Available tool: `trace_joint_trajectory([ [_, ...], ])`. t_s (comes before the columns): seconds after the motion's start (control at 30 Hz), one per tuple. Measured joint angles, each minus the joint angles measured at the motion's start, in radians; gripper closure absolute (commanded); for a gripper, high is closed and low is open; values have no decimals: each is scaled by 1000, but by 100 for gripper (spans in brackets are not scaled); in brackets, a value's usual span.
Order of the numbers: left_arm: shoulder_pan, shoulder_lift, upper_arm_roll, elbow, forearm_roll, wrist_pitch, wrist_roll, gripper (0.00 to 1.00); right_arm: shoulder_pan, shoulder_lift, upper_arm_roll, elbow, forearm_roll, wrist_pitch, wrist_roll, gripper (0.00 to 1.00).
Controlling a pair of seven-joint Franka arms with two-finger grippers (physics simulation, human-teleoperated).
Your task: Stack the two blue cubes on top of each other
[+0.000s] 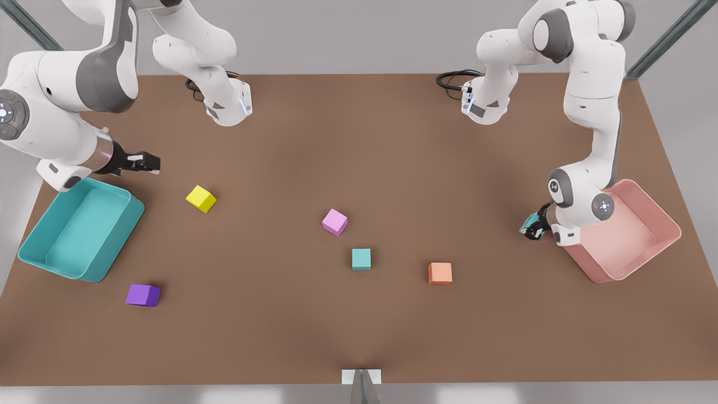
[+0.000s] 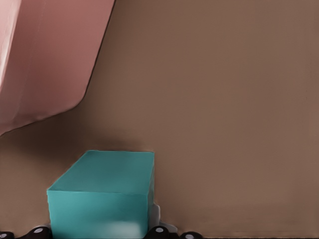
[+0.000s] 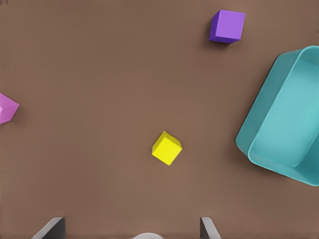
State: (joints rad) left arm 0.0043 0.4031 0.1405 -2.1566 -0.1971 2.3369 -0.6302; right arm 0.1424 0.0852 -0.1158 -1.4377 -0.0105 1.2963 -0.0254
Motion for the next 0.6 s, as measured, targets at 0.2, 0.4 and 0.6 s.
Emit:
trace_joint_trajectory([
  [0.2,-253,-138,-40,-4,-5,-69,-29,50,5,0,0,0,2,-1,14,0],
  [0.4,-456,161,-220,633,10,-256,-132,50,3,0,-1,1,1,1,25,0],
  [0.6,-526,340,-243,838,33,-349,-229,50,2,0,-1,1,2,2,32,0],
])
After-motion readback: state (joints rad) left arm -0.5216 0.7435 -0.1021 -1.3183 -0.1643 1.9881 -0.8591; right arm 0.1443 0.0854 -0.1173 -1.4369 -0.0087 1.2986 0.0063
